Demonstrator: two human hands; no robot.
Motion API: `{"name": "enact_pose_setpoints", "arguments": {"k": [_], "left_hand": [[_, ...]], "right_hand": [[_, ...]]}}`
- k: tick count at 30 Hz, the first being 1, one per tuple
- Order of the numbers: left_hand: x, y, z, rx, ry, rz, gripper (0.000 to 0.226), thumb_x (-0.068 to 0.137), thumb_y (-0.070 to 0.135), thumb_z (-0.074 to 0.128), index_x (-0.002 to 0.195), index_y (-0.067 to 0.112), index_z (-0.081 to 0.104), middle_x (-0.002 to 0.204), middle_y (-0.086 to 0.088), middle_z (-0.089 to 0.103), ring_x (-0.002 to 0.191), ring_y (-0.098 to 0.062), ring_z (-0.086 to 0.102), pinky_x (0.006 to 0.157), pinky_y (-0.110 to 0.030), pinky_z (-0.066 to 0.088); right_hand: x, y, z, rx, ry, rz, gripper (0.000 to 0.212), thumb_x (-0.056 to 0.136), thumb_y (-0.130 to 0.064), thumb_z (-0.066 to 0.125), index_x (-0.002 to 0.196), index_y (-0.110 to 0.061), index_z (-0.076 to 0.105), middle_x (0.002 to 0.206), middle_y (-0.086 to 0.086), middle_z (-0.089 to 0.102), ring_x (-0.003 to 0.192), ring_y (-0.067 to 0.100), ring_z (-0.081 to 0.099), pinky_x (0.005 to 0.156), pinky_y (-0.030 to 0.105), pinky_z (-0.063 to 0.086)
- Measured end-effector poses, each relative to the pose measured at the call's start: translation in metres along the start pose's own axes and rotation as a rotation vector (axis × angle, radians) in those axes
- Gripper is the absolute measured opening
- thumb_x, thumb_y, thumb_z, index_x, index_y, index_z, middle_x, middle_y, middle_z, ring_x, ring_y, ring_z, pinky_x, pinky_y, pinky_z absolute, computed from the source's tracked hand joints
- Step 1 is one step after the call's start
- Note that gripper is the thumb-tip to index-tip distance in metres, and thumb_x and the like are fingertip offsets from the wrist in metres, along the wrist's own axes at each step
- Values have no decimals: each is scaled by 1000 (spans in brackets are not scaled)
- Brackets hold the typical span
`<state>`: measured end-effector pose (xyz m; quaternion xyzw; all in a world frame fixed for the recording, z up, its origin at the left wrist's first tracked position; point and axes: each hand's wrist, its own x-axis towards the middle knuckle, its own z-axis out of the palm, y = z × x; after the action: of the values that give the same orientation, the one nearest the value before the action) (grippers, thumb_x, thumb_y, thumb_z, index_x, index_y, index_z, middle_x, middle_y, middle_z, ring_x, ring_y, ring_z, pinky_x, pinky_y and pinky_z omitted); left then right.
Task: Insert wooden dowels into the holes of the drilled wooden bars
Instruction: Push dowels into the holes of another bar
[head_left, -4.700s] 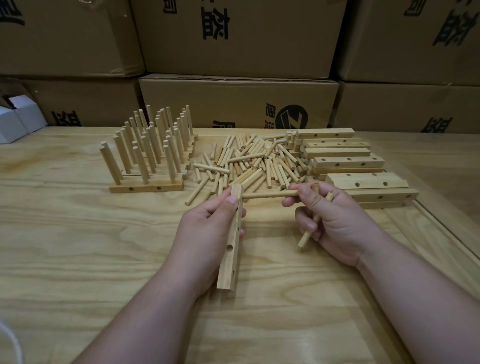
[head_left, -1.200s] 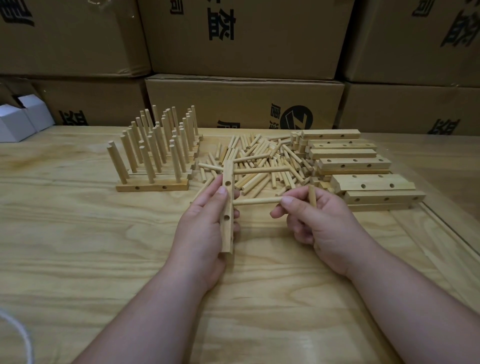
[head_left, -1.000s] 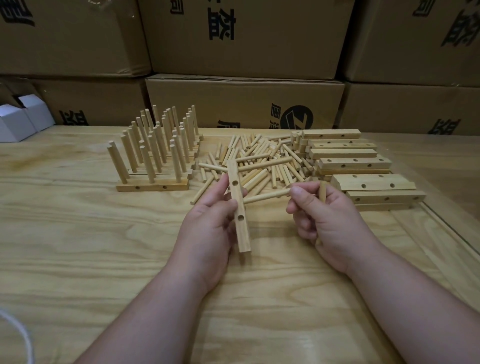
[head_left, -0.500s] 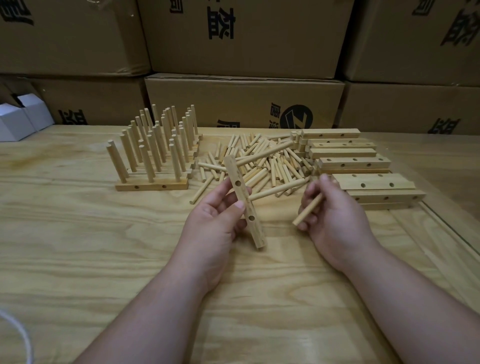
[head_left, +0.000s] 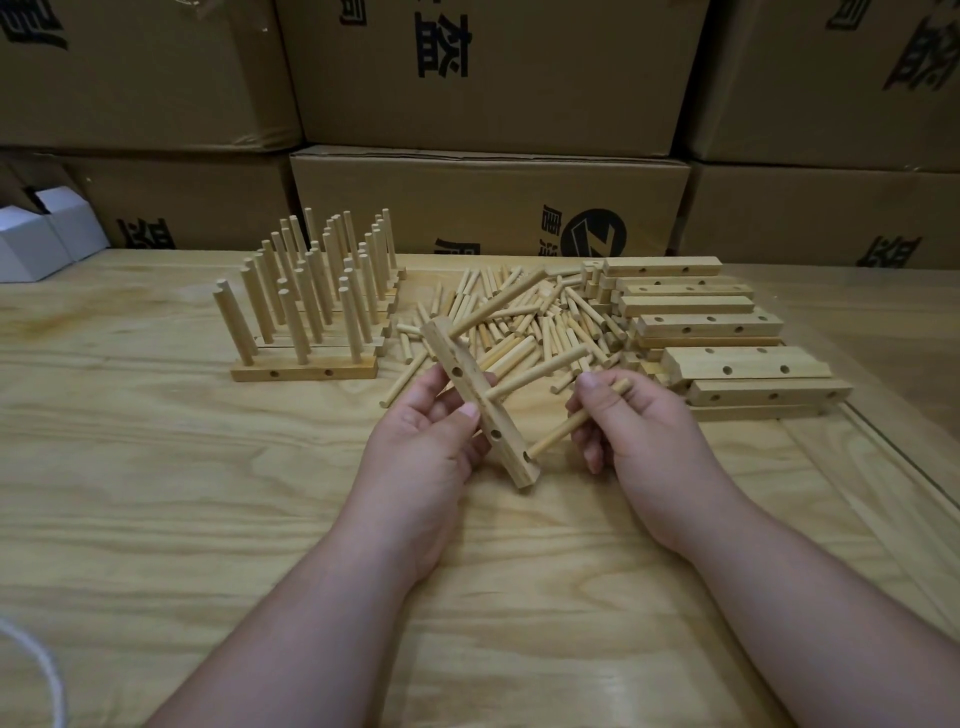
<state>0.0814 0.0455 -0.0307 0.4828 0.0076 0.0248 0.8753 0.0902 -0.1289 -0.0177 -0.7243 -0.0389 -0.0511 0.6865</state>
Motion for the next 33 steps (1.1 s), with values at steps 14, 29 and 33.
{"name": "enact_pose_setpoints", "arguments": {"k": [14,29,33], "left_hand": [[2,0,1,-40,63,12,50,98,-13,46,142,11,51,121,-14,73,117,-28,68,96,-41,54],[0,-1,1,-3,51,33,48,99,-13,45,137,16,52,120,-12,74,116,-25,69,94,-38,56],[0,-1,1,13,52,35,46,100,-12,45,137,15,53,121,-11,73,116,-24,69,91,-34,57]], "right_hand": [[-6,-1,0,-6,-75,-90,30,100,-22,58,75,-17,73,62,2,62,55,11,53,53,19,46],[-3,0,0,-142,-38,-4,27,101,-30,58,82,-20,76,68,-1,71,57,6,59,52,15,46],[-1,-2,-3,-173,-67,26,26,99,-35,59,84,-23,77,73,2,74,58,7,61,51,13,45]]}}
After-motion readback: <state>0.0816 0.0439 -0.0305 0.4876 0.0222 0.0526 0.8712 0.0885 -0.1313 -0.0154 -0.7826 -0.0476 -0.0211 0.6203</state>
